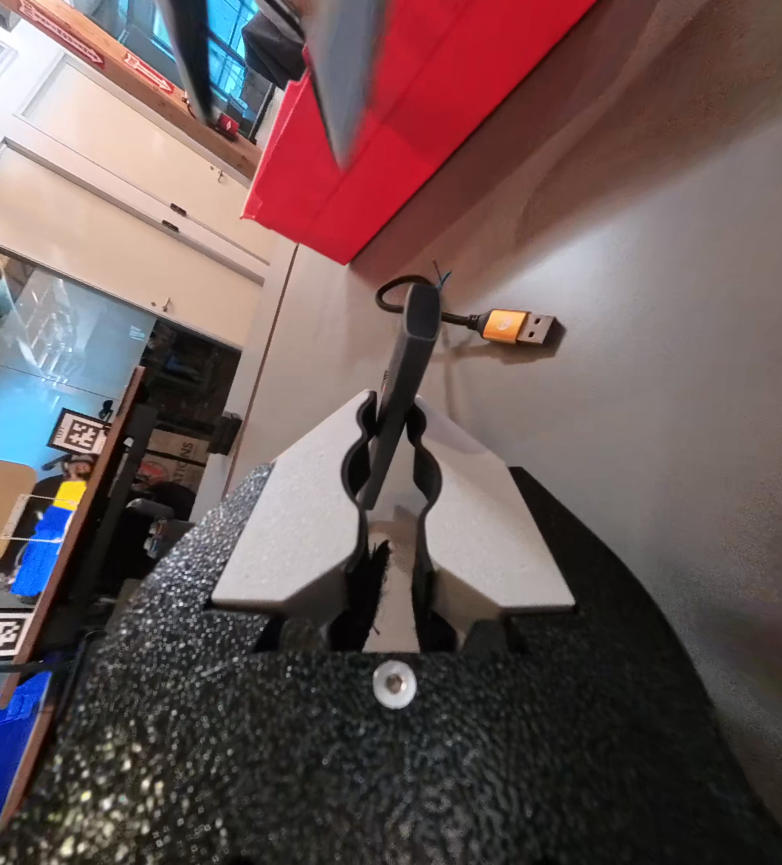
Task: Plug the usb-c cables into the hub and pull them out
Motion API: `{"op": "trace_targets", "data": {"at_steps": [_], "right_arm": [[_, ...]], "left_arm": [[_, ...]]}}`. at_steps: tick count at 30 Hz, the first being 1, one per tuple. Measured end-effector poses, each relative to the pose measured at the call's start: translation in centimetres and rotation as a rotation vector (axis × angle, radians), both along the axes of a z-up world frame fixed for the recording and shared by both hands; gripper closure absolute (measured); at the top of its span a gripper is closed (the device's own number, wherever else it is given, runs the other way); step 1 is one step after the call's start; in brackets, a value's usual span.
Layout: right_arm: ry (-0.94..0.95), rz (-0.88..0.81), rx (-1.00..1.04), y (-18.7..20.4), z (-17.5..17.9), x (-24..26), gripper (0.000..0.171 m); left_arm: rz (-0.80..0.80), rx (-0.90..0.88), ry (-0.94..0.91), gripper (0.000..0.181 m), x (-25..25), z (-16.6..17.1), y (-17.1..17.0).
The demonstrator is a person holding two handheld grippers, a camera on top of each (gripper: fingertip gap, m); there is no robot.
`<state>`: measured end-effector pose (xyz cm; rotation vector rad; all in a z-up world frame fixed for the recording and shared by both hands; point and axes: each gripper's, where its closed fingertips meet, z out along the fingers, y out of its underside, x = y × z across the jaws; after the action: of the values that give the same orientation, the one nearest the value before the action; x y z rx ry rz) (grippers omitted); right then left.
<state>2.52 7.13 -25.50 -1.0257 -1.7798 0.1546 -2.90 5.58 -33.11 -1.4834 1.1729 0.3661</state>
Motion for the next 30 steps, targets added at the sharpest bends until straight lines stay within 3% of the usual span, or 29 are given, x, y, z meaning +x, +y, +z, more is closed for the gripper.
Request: {"op": "trace_targets", "data": {"at_steps": [4, 11, 16, 21, 23, 30], "right_arm": [[-0.033, 0.142, 0.007, -0.4, -5.7, -4.3, 0.124], [-0.005, 0.242, 0.017, -1.5, -7.4, -6.4, 0.166], [-0.004, 0.242, 0.092, -1.4, -7.9, -5.7, 0.166], [0.040, 0.260, 0.138, -2.0, -7.0, -5.7, 0.167], [0.035, 0.273, 0.169, -2.3, -7.0, -5.7, 0.167], [0.074, 0.278, 0.247, -2.9, -6.6, -6.0, 0.166]], "left_arm": [[-0.015, -0.020, -0.040, 0.171, 0.1, 0.0, -0.2], [-0.044, -0.024, -0.061, 0.170, 0.8, 0.7, -0.7], [0.002, -0.041, -0.051, 0.144, 0.3, 0.8, -0.1], [-0.011, -0.047, 0.022, 0.152, 1.0, 0.3, -0.2], [-0.005, -0.017, 0.059, 0.171, 1.2, 0.5, -0.2], [0.022, 0.010, 0.111, 0.173, 1.2, 1.2, -0.9]]}}
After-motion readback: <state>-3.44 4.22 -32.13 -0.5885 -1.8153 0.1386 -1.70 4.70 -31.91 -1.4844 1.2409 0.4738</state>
